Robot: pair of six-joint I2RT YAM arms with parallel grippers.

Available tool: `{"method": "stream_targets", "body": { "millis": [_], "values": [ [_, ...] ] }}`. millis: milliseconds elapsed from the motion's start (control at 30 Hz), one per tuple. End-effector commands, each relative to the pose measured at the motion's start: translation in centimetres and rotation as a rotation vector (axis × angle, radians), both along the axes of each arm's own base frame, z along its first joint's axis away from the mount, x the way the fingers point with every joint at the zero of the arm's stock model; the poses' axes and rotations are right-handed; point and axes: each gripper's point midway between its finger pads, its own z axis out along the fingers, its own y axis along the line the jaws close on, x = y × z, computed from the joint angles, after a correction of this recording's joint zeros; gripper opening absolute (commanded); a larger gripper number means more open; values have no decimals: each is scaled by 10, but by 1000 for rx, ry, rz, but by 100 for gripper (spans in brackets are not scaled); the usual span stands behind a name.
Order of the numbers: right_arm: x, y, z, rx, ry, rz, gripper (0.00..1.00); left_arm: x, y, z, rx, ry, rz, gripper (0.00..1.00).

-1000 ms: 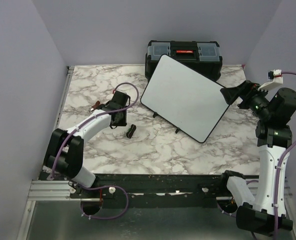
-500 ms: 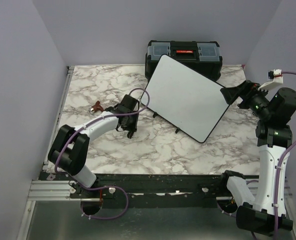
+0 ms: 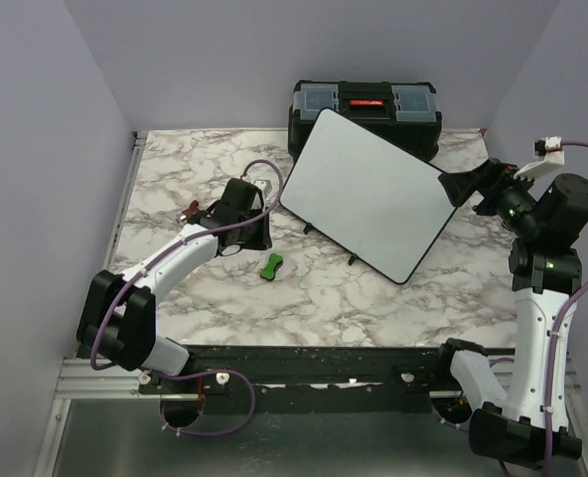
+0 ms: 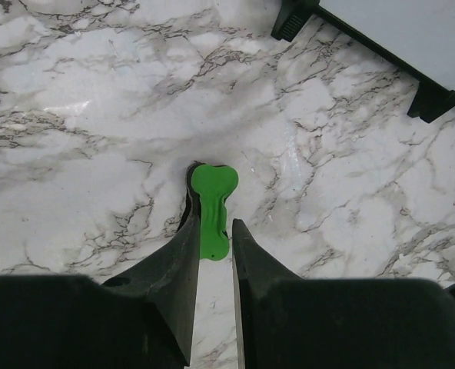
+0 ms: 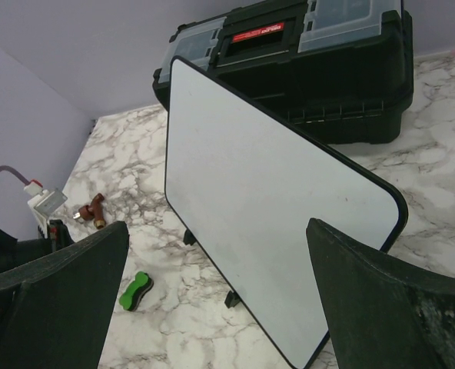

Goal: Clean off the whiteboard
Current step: Reset both arms

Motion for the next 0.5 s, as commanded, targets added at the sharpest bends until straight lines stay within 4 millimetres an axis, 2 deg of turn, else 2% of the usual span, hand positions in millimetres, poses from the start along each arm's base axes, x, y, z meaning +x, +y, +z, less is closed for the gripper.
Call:
{"method": "stream_targets", "body": {
  "millis": [0, 67, 133, 167, 200, 233, 267, 300, 333, 400, 467],
  "values": [
    [-4, 0, 12, -14, -28, 1, 100, -7, -16, 1, -91, 41, -58, 20],
    [-4, 0, 10, -21, -26, 0, 100, -1, -8, 8, -99, -13, -2, 18],
    [-3, -2, 7, -31, -21, -8, 100, 2, 2, 37, -188, -127, 43, 17],
    [-3, -4, 6, -36, -19, -15, 100, 5, 9, 59, -254, -214, 66, 19],
    [-1, -6, 5, -42, -16, -24, 100, 1, 20, 82, -329, -298, 84, 25],
    [0, -7, 4, -44, -14, -32, 100, 0, 33, 107, -389, -399, 103, 35],
    [1, -9, 3, -46, -12, -41, 100, -6, 48, 130, -423, -491, 147, 63],
    [3, -11, 3, -46, -11, -48, 100, -9, 66, 146, -431, -567, 216, 86],
    [4, -11, 3, -45, -11, -52, 100, -17, 79, 165, -434, -648, 249, 98],
    [6, -14, 3, -46, -17, -67, 100, -29, 96, 187, -410, -724, 274, 99],
    [9, -18, 4, -51, -24, -89, 100, -35, 105, 198, -374, -725, 279, 99]
  ]
}}
